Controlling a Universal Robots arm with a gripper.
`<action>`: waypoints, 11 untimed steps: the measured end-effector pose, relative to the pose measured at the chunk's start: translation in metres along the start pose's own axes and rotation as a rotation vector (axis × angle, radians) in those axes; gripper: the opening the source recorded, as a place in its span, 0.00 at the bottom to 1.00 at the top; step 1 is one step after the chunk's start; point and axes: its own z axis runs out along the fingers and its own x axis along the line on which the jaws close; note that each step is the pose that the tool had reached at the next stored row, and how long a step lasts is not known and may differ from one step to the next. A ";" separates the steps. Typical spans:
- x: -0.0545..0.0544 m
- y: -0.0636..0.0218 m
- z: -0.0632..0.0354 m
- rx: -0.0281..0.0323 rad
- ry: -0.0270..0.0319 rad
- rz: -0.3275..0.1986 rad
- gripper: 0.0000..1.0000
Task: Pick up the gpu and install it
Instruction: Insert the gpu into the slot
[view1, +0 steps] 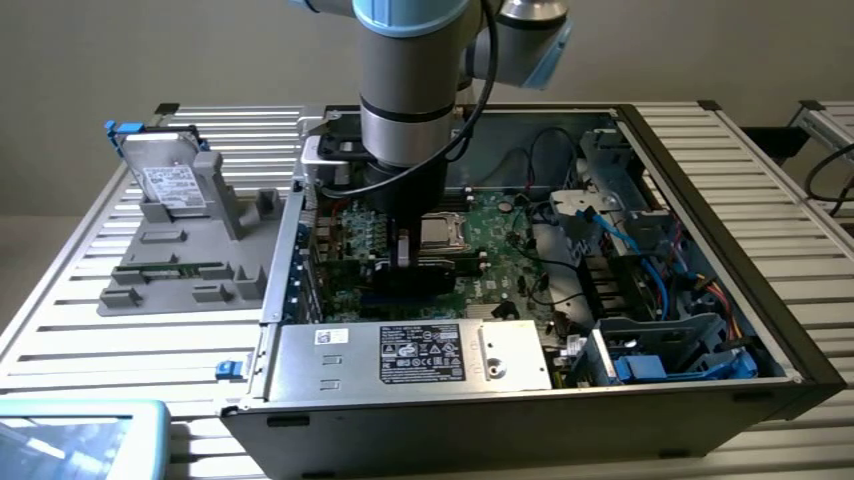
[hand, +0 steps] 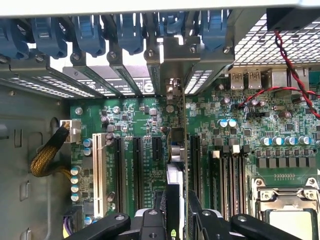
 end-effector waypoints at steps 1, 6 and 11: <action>0.000 0.0000 0.0000 -0.0002 0.0004 0.000 0.28; 0.000 0.0001 -0.0002 -0.0024 0.0005 0.000 0.28; 0.000 0.0002 -0.0001 -0.0026 0.0003 0.000 0.28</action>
